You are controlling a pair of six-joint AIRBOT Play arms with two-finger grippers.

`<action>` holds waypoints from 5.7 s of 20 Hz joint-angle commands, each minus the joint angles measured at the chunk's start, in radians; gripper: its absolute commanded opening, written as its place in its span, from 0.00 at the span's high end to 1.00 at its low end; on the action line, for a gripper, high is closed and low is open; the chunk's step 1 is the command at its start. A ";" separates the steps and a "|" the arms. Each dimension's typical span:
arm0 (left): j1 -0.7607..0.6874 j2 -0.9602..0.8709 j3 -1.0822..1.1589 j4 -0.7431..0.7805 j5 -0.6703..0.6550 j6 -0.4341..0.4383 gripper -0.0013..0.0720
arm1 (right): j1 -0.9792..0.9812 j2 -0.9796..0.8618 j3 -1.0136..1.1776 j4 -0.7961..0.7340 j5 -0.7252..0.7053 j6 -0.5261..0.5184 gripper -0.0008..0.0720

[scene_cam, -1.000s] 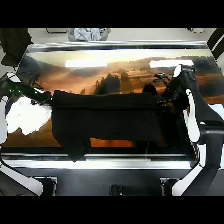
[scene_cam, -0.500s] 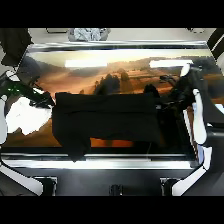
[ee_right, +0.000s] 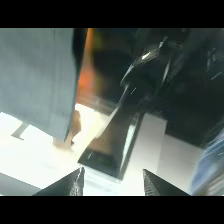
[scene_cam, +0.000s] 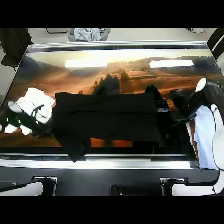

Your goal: Fold the shirts.

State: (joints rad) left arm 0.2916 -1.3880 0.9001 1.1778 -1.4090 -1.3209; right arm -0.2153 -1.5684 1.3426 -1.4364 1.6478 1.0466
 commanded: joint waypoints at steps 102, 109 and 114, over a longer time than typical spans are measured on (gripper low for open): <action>-0.444 -0.185 0.659 -0.498 0.455 -0.033 0.95 | 0.395 0.084 0.324 0.675 -0.526 0.146 0.94; -0.077 0.118 0.658 -0.488 0.402 -0.021 0.95 | 0.615 -0.206 0.324 0.855 -0.704 0.148 0.94; -0.075 0.154 0.657 -0.484 0.391 -0.013 0.95 | 0.682 -0.311 0.324 0.932 -0.779 0.146 0.19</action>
State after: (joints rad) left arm 0.1986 -1.2640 1.5578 0.6857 -1.0073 -1.3415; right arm 0.4290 -1.8206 1.6661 -0.5575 0.9268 1.1934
